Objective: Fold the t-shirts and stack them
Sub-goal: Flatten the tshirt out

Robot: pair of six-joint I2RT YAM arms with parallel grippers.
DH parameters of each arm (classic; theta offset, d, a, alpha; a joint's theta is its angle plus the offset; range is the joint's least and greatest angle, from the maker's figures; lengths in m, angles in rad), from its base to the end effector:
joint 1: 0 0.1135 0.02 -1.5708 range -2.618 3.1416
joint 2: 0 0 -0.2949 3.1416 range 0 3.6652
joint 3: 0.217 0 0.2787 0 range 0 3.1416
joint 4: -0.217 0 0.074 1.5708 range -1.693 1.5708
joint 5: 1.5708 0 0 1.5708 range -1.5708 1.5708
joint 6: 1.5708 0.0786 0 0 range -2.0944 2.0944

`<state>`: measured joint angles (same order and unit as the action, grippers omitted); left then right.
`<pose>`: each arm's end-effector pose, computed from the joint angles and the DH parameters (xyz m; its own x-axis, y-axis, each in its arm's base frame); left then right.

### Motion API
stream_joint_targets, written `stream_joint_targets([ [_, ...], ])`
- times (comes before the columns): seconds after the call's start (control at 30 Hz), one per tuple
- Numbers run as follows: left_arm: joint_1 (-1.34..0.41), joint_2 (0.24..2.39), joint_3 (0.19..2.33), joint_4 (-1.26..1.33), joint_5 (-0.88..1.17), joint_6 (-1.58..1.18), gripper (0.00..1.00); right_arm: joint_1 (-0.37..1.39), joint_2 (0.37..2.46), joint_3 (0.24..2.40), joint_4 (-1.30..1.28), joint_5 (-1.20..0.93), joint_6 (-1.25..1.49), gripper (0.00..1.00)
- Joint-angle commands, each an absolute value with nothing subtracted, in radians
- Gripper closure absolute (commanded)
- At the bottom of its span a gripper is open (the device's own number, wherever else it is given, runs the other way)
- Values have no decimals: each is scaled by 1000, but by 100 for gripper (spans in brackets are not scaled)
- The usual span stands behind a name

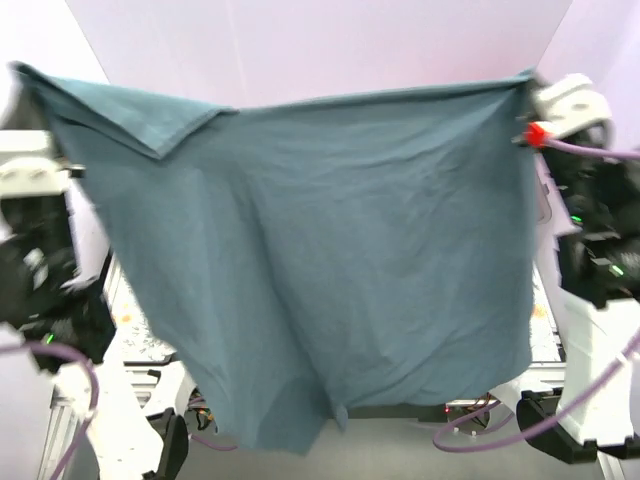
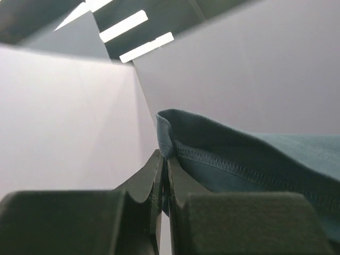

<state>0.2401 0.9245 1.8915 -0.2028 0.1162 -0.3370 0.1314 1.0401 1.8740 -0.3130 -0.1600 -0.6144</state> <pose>0.0578 0.0048 0.7123 0.6855 -0.1703 -0.7079 0.0761 0.9837 -0.1630 0.1378 0.0308 0.6852 0.5567 -0.5005 -0.6630 0.0668 0.8225 -0.5648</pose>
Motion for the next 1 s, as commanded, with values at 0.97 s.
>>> stream_joint_targets([
  [0.97, 78, 1623, 1112, 153, 322, -307, 100, 307, 1762, 1229, 115, 58, -842, 99],
])
